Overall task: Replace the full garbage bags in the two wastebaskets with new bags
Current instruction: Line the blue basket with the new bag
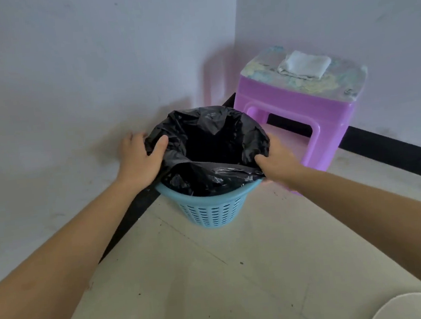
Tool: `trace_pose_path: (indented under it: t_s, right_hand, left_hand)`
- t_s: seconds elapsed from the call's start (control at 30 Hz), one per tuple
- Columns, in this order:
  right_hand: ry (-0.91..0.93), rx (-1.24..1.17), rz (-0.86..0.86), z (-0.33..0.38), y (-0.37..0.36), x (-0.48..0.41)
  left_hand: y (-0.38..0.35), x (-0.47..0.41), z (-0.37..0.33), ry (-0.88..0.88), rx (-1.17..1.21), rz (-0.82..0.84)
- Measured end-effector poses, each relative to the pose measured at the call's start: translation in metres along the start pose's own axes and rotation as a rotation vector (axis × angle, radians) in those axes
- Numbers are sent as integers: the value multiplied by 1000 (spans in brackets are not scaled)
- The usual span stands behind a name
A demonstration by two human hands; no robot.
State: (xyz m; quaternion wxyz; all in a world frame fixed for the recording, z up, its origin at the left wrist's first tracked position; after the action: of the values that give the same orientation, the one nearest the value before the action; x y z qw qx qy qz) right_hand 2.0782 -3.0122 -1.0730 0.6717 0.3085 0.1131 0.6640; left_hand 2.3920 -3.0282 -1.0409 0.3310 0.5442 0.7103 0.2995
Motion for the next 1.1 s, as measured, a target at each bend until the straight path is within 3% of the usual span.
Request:
trace_pose_path:
  t_s: [0.1,0.23,0.37,0.47,0.6,0.7,0.8,0.83,0.93,1.0,1.1]
  right_hand:
    - [-12,-80,-52,1,-15,2]
    - [-207,-169,-61,-18,-20,-3]
    - [-347,-205,-63,-30,-19,11]
    - [-229,-171,-145,-27,-12,11]
    - [-107,-98,-248,-24,5,3]
    - [-165,-95,-131,-32,2,-3]
    - [-245,-141,49,-35,-13,-7]
    - [-257,-145,42,-34,-13,-9]
    - [-207,-132,-228,-17,9,-12]
    - [-119,-141,-359,6,23,-12]
    - [43,-134,-406,37,25,-14]
  left_hand:
    - [11,35,-45,-412,-127,-46]
    - [-7,89,-76,-950,-408,-116]
    - [-25,114,-78,-1136,-512,-182]
    - [-36,131,-73,-1272,-526,-143]
    - [-61,150,-50,-1352,-653,31]
    - [-65,148,-41,-1249,-644,84]
    - [-34,131,-55,-971,-305,-4]
    - [-18,121,-60,-867,-199,-103]
    - [16,81,-63,-527,-131,-310]
    - [18,47,-46,-244,-240,-253]
    - [-1,17,-8,170,-149,60]
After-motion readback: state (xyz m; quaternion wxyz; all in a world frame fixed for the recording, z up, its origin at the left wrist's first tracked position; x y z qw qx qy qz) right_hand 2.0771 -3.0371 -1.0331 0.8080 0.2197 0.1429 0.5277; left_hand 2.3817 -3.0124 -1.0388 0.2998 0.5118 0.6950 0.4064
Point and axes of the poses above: each hand's wrist, its own x-axis away from the middle knuckle, its own y-axis out of the back of the hand, z = x × y, the point moved 6 cm from there along -x, towards the middle knuckle, and after that the axes turned 1 degree about -x, right-handed, at the moved point
